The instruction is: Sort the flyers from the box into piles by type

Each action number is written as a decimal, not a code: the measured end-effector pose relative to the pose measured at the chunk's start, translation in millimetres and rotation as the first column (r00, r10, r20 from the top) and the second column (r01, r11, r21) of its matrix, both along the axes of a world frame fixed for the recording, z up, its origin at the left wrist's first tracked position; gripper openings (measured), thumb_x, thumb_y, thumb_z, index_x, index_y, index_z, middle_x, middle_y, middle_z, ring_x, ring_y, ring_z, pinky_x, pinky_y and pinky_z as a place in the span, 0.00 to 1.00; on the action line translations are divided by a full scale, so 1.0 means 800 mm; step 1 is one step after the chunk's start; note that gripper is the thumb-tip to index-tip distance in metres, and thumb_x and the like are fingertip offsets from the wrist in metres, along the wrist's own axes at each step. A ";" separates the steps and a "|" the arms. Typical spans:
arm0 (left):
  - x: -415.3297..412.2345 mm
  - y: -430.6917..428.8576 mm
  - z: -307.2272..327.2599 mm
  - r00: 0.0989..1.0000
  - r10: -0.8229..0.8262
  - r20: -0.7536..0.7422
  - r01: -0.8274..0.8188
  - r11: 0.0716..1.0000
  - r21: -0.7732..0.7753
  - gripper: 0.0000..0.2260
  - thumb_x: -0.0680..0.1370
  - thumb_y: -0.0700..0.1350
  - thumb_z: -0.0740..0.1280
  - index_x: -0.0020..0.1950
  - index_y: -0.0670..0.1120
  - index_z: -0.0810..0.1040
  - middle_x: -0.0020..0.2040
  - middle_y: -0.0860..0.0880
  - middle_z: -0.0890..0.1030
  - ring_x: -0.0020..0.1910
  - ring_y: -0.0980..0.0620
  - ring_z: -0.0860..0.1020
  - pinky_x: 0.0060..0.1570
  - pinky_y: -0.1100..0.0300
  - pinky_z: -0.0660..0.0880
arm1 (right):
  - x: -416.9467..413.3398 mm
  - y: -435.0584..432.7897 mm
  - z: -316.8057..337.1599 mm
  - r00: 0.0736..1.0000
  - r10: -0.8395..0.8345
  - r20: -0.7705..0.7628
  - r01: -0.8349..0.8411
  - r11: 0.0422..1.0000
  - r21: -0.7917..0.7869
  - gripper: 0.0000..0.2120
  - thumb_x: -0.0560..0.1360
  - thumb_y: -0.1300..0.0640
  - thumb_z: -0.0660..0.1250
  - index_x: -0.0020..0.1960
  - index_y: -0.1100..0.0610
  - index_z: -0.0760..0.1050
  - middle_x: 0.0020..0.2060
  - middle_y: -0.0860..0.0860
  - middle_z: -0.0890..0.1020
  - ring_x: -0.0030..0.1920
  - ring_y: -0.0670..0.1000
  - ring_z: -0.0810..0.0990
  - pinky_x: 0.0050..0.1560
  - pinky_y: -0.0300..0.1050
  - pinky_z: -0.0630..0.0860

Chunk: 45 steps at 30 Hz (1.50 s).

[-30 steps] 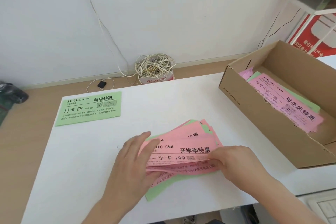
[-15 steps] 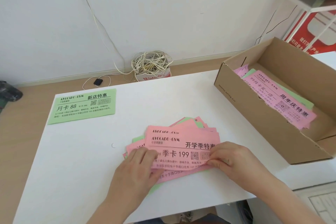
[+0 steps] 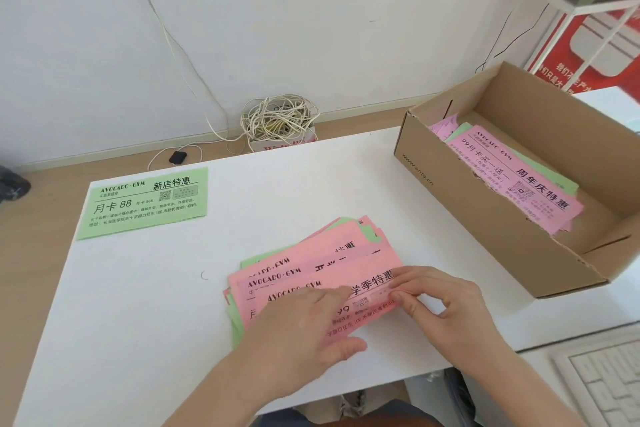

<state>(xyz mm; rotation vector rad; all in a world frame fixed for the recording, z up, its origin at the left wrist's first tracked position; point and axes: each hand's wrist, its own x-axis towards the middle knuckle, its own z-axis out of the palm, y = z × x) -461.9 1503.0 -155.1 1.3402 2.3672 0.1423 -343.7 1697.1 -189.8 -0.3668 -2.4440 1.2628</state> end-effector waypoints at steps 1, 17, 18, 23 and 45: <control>0.001 0.006 -0.001 0.995 -0.051 -0.081 0.050 0.999 -0.004 0.18 0.80 0.58 0.54 0.69 0.55 0.65 0.64 0.56 0.73 0.62 0.50 0.72 0.59 0.55 0.70 | -0.001 -0.002 0.000 1.000 -0.024 0.001 0.024 0.999 -0.032 0.05 0.70 0.51 0.72 0.40 0.52 0.84 0.43 0.40 0.84 0.51 0.40 0.81 0.52 0.36 0.77; -0.031 -0.046 0.023 0.855 0.494 -0.160 -0.317 0.741 0.592 0.16 0.77 0.49 0.57 0.59 0.67 0.74 0.53 0.62 0.81 0.45 0.61 0.79 0.38 0.64 0.76 | -0.006 -0.003 0.014 0.861 -0.198 0.468 0.424 0.788 -0.447 0.19 0.70 0.67 0.73 0.57 0.52 0.75 0.34 0.50 0.85 0.33 0.47 0.82 0.46 0.48 0.80; -0.021 -0.040 0.019 0.895 0.400 -0.198 -0.256 0.824 0.506 0.15 0.75 0.50 0.57 0.56 0.62 0.79 0.53 0.59 0.82 0.46 0.59 0.81 0.37 0.62 0.78 | -0.007 -0.005 0.016 0.864 -0.192 0.465 0.435 0.748 -0.501 0.17 0.71 0.68 0.71 0.56 0.53 0.76 0.34 0.52 0.85 0.32 0.47 0.82 0.44 0.46 0.80; 0.032 -0.018 -0.046 0.942 0.134 -0.309 -0.082 0.981 0.175 0.27 0.71 0.63 0.55 0.58 0.48 0.81 0.51 0.51 0.83 0.50 0.51 0.82 0.39 0.59 0.79 | -0.015 -0.007 0.026 0.906 -0.126 0.404 0.415 0.453 -0.789 0.14 0.72 0.72 0.68 0.55 0.60 0.77 0.34 0.61 0.81 0.30 0.52 0.78 0.35 0.41 0.80; -0.023 -0.050 -0.024 0.965 0.110 -0.238 -0.053 0.971 0.232 0.49 0.62 0.29 0.70 0.74 0.63 0.56 0.73 0.48 0.68 0.29 0.50 0.76 0.26 0.64 0.69 | -0.034 0.019 0.003 0.852 0.158 0.499 -0.408 0.798 0.443 0.16 0.76 0.42 0.62 0.63 0.41 0.74 0.66 0.43 0.72 0.61 0.51 0.71 0.55 0.47 0.74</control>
